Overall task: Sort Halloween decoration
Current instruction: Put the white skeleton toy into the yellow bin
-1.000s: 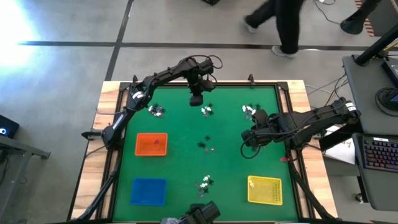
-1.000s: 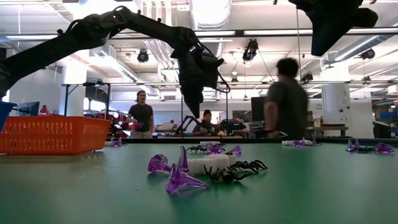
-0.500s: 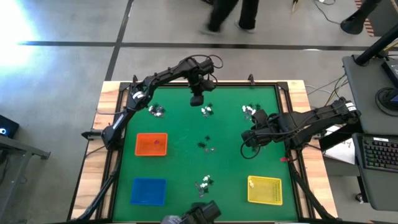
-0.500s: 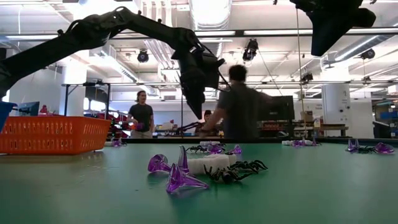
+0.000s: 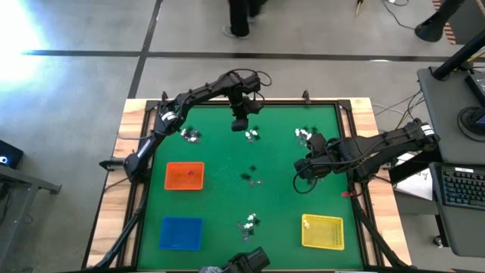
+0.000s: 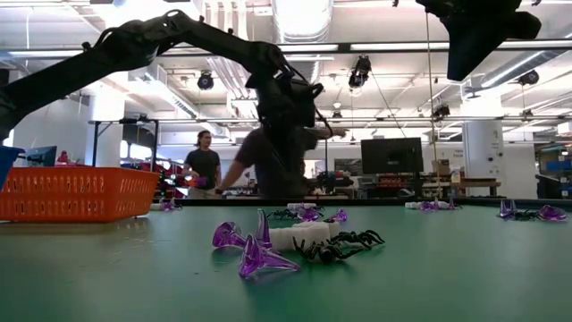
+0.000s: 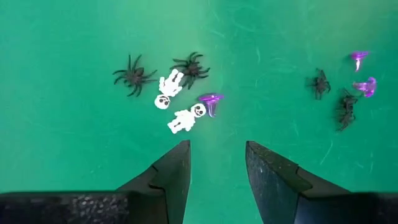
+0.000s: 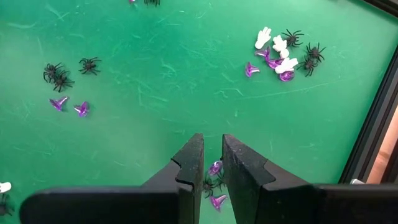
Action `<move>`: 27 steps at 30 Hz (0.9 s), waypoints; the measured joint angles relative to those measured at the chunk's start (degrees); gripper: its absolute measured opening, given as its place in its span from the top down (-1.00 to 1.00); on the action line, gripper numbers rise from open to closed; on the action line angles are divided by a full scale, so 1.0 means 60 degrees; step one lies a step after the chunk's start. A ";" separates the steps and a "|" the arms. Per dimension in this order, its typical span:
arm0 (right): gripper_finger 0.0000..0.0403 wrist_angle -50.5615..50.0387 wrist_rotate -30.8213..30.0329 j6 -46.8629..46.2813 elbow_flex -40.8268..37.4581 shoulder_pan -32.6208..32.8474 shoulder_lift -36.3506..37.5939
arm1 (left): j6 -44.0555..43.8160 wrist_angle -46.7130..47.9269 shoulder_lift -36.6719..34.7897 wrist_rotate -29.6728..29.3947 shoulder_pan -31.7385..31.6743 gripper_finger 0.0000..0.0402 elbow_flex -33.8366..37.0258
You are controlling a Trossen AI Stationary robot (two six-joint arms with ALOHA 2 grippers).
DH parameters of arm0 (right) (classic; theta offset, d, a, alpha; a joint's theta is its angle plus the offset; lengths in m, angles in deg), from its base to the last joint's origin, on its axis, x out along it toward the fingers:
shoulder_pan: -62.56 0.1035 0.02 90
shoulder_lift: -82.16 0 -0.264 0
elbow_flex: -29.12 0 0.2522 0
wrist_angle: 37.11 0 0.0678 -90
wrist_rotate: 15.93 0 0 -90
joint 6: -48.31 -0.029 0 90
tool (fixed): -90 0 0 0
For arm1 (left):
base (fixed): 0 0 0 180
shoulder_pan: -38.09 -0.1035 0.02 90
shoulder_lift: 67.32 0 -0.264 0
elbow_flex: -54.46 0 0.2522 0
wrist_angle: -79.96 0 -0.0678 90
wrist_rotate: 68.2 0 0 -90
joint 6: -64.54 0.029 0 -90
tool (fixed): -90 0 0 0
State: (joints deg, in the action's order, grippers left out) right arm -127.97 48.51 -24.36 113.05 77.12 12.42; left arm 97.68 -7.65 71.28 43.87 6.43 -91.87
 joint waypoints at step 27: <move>0.74 0.0017 0.0551 -0.0721 0.0000 0.0004 0.0004 | 0.2182 -0.1273 0.0000 -0.0563 0.0318 0.32 0.1120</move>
State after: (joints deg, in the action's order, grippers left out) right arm -127.87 51.82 -28.68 113.05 77.15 12.44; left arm 110.77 -15.29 71.28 40.49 8.34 -85.14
